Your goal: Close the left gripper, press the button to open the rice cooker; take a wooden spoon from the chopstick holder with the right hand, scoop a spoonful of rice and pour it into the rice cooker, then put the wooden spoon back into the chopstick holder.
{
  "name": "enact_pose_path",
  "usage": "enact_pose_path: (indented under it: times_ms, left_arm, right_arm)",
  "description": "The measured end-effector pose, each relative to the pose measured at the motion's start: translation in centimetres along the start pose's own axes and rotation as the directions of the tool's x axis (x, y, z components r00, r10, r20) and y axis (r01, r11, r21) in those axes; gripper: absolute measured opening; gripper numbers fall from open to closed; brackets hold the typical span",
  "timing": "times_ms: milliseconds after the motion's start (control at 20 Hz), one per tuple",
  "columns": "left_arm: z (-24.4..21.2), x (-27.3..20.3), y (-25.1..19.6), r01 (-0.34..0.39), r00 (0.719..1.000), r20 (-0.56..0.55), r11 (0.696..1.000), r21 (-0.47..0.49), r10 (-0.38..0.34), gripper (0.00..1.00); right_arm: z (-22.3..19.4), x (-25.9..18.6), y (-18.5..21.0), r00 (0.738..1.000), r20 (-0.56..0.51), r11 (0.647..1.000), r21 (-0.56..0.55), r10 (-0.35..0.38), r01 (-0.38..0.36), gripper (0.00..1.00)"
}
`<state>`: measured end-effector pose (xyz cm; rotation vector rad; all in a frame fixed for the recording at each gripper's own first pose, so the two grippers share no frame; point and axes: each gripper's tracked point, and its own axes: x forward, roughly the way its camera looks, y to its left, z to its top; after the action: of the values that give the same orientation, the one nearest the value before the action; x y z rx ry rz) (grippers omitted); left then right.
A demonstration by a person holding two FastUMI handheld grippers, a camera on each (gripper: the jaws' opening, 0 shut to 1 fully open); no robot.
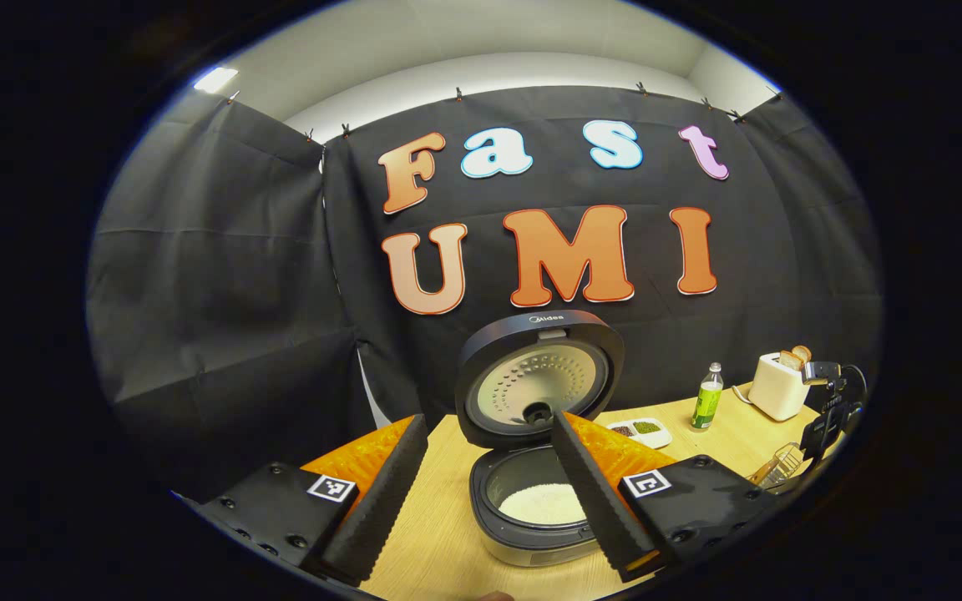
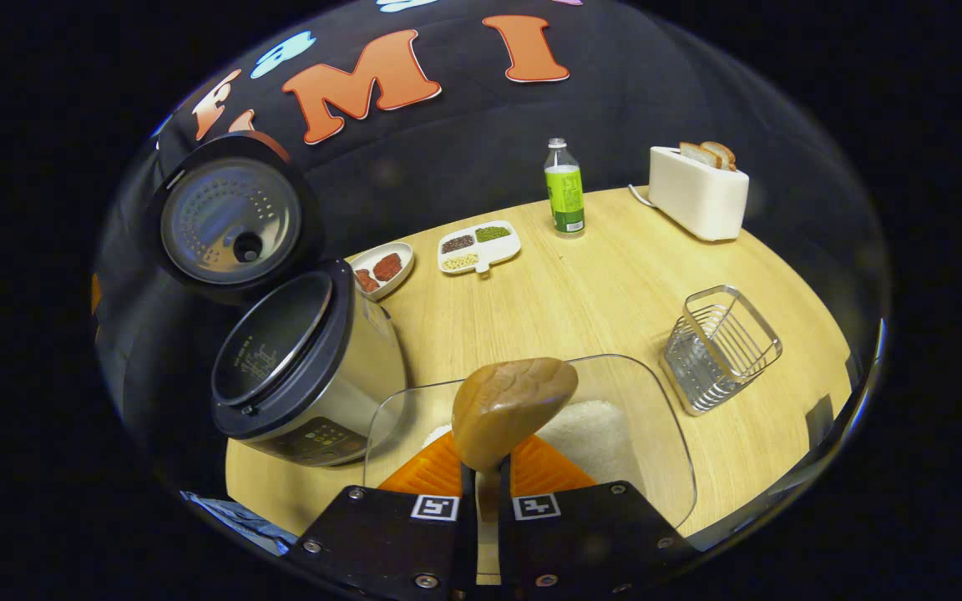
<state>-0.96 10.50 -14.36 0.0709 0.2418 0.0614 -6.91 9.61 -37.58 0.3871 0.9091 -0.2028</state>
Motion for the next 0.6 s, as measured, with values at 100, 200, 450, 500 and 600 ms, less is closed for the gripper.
enact_pose_path:
  times_ms: [100,200,450,500,600]
  left_arm:
    - [0.0,0.1,0.0,-0.002,1.0,0.0,1.0,0.007,0.002,1.0]
    - [-0.1,0.1,0.1,-0.004,1.0,-0.002,1.0,0.01,0.004,1.0]
    - [-0.2,0.0,-0.3,-0.002,1.0,-0.011,1.0,0.016,0.002,1.0]
    - [-0.1,0.1,-0.5,0.001,1.0,-0.009,1.0,0.02,-0.001,1.0]
    - [0.2,0.2,-1.1,0.009,1.0,-0.006,1.0,0.026,-0.009,1.0]
  right_arm:
    - [0.1,0.2,0.5,0.999,-0.011,0.999,0.013,0.031,-0.031,0.1]
    - [0.1,0.4,0.7,0.998,-0.025,0.998,0.036,0.056,-0.055,0.1]
    - [0.1,0.9,0.2,0.992,-0.061,0.982,0.157,0.114,-0.103,0.1]
    - [0.0,1.0,0.0,0.99,-0.066,0.977,0.184,0.121,-0.107,0.1]
    - [0.0,1.0,0.2,0.986,-0.076,0.967,0.217,0.15,-0.13,0.1]
